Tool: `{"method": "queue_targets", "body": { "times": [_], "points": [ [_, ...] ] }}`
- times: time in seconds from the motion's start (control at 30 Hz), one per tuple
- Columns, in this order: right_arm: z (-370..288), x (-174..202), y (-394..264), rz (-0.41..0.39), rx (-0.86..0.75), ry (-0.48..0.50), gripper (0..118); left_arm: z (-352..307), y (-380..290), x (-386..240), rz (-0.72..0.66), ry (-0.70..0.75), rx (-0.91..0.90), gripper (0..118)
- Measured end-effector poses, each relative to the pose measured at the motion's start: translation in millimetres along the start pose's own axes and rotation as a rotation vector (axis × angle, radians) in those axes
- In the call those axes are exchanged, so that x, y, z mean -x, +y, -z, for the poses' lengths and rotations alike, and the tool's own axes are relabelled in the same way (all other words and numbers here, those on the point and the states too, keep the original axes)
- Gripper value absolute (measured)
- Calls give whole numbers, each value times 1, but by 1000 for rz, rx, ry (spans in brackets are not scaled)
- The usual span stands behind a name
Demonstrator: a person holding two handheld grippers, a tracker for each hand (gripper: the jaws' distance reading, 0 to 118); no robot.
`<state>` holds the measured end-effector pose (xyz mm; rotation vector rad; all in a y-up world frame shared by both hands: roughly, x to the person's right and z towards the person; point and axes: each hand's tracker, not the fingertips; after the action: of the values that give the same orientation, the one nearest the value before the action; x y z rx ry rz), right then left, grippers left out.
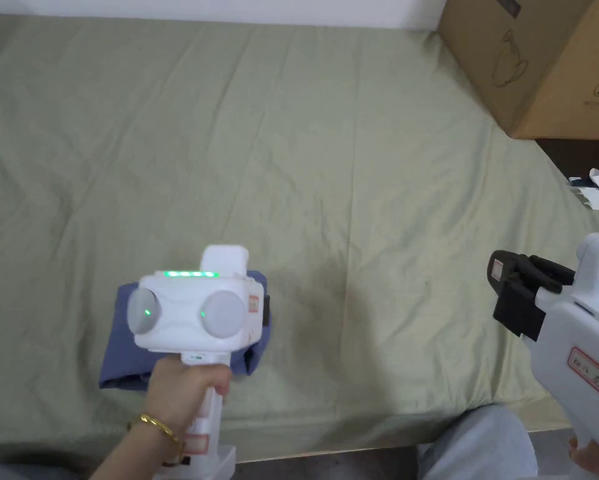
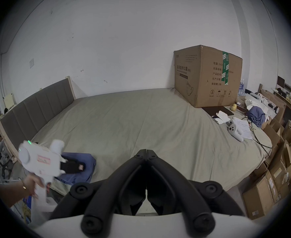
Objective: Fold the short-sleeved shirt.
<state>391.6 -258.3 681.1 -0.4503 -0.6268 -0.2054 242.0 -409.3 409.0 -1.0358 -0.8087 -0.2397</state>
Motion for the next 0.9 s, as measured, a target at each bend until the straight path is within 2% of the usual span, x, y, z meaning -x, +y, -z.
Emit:
{"method": "queue_targets", "body": {
  "times": [0.03, 0.13, 0.3, 0.37, 0.43, 0.5, 0.7, 0.83, 0.9],
  "points": [
    [0, 2, 0, -6, 3, 3, 0, 10, -6, -1, 7, 29, 0, 4],
    [0, 6, 0, -22, 13, 11, 0, 32, -18, 5, -36, -8, 0, 3],
    [0, 12, 2, -36, 13, 26, 0, 25, -13, -3, -19, 14, -17, 2],
    [1, 16, 5, -43, 12, 36, 0, 9, -1, 4, -86, -42, 2, 2],
    [1, 22, 10, -59, 3, 53, 0, -25, 7, 16, -186, -136, -105, 2],
    [3, 31, 18, -81, -14, 75, 0, -65, 12, 23, -189, -125, -254, 2],
    [17, 77, 35, -70, -108, 193, 0, -148, -1, 53, -56, 260, -636, 2],
    [41, 128, 32, -78, -136, 303, 0, -173, -20, 73, -28, 361, -698, 2],
    [56, 155, 22, -90, -137, 304, 0, -181, -29, 78, -10, 401, -721, 2]
  ]
}}
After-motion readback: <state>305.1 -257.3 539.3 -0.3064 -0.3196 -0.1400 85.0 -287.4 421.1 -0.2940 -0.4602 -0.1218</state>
